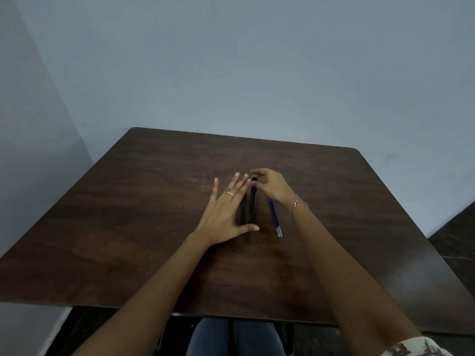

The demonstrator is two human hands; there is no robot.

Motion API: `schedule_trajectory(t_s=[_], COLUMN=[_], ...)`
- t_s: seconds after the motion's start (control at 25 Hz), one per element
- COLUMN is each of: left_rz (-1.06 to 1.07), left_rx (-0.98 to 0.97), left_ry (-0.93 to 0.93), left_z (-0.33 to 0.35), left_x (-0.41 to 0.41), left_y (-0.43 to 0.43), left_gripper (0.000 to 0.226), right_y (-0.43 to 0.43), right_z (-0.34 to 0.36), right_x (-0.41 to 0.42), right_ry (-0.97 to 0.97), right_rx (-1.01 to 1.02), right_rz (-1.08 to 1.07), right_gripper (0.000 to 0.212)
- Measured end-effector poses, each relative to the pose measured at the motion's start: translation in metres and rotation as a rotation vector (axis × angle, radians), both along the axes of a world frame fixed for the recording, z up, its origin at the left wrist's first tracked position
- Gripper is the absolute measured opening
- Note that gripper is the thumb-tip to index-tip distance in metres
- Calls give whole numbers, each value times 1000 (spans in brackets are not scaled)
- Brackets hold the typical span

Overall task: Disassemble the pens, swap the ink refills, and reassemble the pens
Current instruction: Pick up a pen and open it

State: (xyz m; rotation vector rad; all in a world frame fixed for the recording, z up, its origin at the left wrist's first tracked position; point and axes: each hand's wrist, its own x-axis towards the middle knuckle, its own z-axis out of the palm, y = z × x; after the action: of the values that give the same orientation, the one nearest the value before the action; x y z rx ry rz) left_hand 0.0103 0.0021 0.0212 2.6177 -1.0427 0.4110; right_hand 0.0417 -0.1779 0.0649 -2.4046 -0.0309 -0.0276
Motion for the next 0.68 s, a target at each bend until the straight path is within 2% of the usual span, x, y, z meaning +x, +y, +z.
schedule_trajectory(t_s=[0.12, 0.2, 0.32, 0.44, 0.52, 0.6, 0.68], left_rz=[27, 35, 33, -33, -77, -44, 40], left_rx=[-14, -40, -85, -99, -178, -406, -758], left_ry=[-45, -68, -80, -73, 11, 199, 479], left_z=[11, 18, 29, 40, 48, 57, 70], left_x=[-9, -17, -28, -37, -43, -52, -55], left_y=[0, 0, -2, -1, 4, 3, -3], left_gripper=[113, 113, 116, 128, 129, 109, 72], right_y=[3, 7, 11, 11, 14, 20, 29], right_z=[11, 16, 20, 21, 24, 29, 34], right_x=[-18, -33, -60, -86, -100, -111, -117], right_ry=[-59, -60, 40, 86, 93, 95, 102], right_rx=[235, 532, 1004, 1089, 1098, 1100, 1074], right_rz=[-74, -163, -159, -81, -71, -62, -38], right_gripper=[55, 56, 40, 31, 29, 28, 26])
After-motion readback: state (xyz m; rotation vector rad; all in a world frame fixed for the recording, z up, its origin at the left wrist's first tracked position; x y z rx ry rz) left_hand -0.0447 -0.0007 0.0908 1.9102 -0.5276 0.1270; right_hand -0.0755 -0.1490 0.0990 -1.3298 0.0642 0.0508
